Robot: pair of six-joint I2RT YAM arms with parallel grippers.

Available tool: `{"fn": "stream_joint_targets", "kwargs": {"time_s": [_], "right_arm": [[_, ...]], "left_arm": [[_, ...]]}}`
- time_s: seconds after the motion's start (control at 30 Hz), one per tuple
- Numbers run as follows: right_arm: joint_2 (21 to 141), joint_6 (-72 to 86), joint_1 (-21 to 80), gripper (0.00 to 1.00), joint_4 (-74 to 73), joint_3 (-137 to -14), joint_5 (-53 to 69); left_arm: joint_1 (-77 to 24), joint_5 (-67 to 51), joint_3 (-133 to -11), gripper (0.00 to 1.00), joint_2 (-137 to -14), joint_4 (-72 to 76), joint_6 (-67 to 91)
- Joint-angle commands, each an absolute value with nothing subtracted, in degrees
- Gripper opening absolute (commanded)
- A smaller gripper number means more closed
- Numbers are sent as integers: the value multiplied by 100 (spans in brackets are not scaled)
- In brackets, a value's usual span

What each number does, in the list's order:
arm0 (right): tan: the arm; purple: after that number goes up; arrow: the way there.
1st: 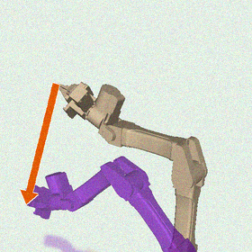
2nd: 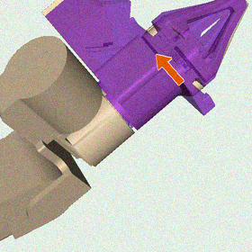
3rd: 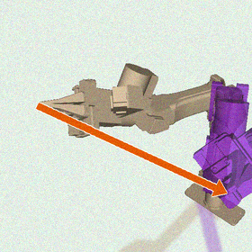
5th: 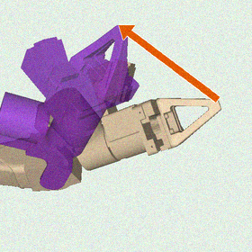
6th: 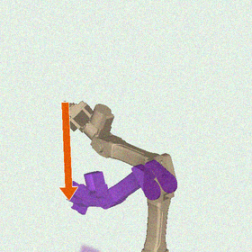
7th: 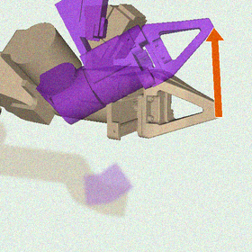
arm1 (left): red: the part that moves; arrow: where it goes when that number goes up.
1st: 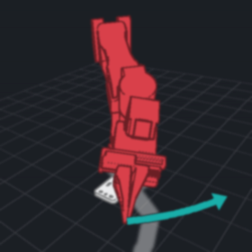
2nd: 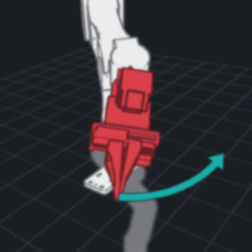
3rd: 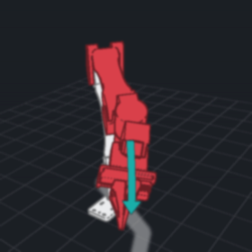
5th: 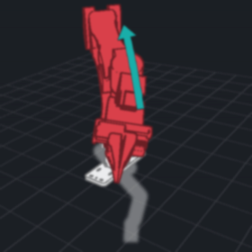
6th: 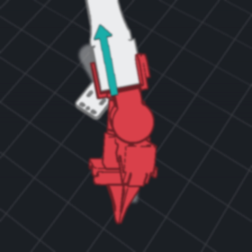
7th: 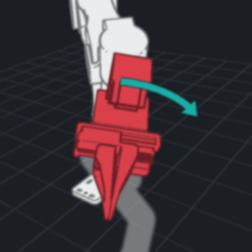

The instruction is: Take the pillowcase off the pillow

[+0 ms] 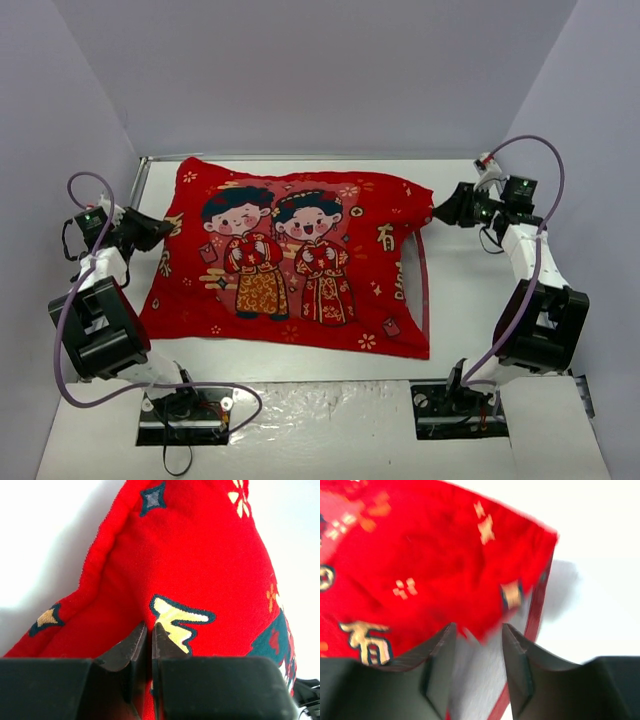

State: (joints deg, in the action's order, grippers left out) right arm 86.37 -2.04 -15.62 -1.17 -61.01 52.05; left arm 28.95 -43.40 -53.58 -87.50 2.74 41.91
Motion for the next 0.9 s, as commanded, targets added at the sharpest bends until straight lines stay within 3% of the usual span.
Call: {"fn": "stream_joint_targets", "kwargs": {"time_s": [0.0,0.1,0.13,0.27,0.37,0.5,0.73,0.87], "right_arm": [[8850,200,-1371,39,395,-6478,5274],[8894,377,-1301,47,720,-6407,5448],[8921,413,-1283,48,738,-6459,5475],[8886,361,-1379,50,563,-6452,5659],[8755,307,-1564,57,413,-6067,6222],[8815,904,-1399,65,492,-5722,6451],[8833,1906,-1301,65,475,-5731,5247],[9096,2705,-1239,73,684,-5564,4825]], "left_arm": [[2857,-4052,-5634,8,-8789,9,3911],[2690,-4025,-5748,37,-8570,-193,3841],[2629,-3973,-5835,52,-8334,-176,3823],[2041,-3571,-6326,71,-7763,-665,3490],[1198,-3025,-6968,78,-7524,-1097,3130],[-740,-2400,-7741,80,-7646,-1406,2795],[-3362,-1047,-9033,82,-8821,-2196,1988],[-4121,-739,-9605,83,-9587,-2355,1373]]}}
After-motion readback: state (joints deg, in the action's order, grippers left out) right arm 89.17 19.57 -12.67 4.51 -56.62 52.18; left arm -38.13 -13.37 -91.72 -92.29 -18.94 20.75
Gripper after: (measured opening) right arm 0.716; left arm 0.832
